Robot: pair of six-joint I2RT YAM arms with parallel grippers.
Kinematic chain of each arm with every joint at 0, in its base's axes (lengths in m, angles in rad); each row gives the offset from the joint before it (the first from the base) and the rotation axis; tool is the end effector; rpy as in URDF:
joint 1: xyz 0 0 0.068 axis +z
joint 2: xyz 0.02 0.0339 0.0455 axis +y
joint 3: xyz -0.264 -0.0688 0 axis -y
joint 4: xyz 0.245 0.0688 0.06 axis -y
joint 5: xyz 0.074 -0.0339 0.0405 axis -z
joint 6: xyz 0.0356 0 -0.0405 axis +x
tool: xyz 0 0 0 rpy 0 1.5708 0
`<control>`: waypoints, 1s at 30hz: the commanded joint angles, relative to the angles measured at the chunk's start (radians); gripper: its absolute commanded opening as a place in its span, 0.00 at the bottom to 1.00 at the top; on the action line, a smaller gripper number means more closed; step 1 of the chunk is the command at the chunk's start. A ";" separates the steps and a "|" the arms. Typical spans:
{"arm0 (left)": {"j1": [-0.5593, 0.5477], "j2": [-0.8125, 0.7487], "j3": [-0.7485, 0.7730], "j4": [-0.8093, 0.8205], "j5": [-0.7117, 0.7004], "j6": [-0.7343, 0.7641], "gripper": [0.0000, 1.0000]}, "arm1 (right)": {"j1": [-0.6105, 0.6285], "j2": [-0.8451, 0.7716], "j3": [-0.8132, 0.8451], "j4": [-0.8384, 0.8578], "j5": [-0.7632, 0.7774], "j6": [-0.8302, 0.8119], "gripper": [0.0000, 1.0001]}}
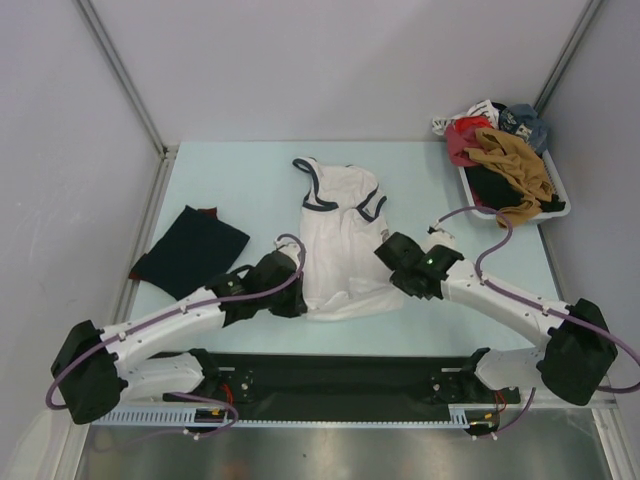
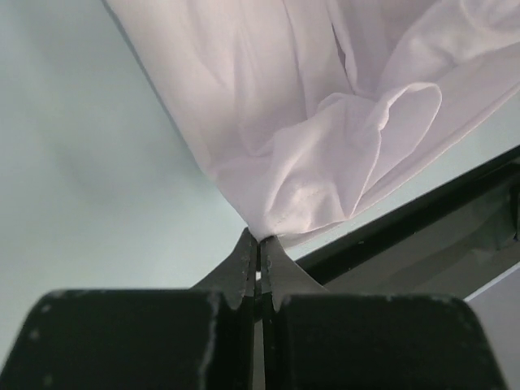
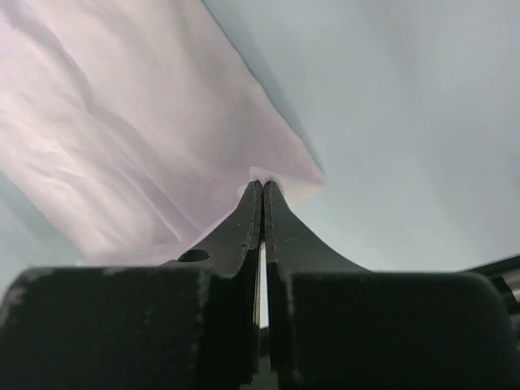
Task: Fold and stack the tank tops
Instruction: Fold the tank top
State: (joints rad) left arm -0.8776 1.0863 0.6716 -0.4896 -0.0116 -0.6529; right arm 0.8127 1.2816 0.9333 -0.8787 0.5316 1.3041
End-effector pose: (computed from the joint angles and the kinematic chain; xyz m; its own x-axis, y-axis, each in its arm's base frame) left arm 0.1366 -0.1637 0.2172 -0.8634 0.0887 -0.4966 0.3022 0.8792 -0.3683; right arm 0.1718 0.1552 0.2408 -0.6611 0.5112 -0.5492 0.4904 0.8484 0.1994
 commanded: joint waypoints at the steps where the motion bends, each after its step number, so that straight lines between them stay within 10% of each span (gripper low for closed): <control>1: 0.058 0.053 0.103 0.002 0.004 0.085 0.00 | -0.059 -0.005 0.058 0.128 0.021 -0.190 0.00; 30: 0.376 0.477 0.514 0.028 -0.011 0.239 0.00 | -0.271 0.366 0.384 0.425 -0.176 -0.647 0.00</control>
State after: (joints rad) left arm -0.5262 1.5719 1.1358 -0.4881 -0.0219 -0.4423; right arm 0.5476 1.6550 1.2804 -0.4805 0.3588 0.6964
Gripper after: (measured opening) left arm 0.011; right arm 0.011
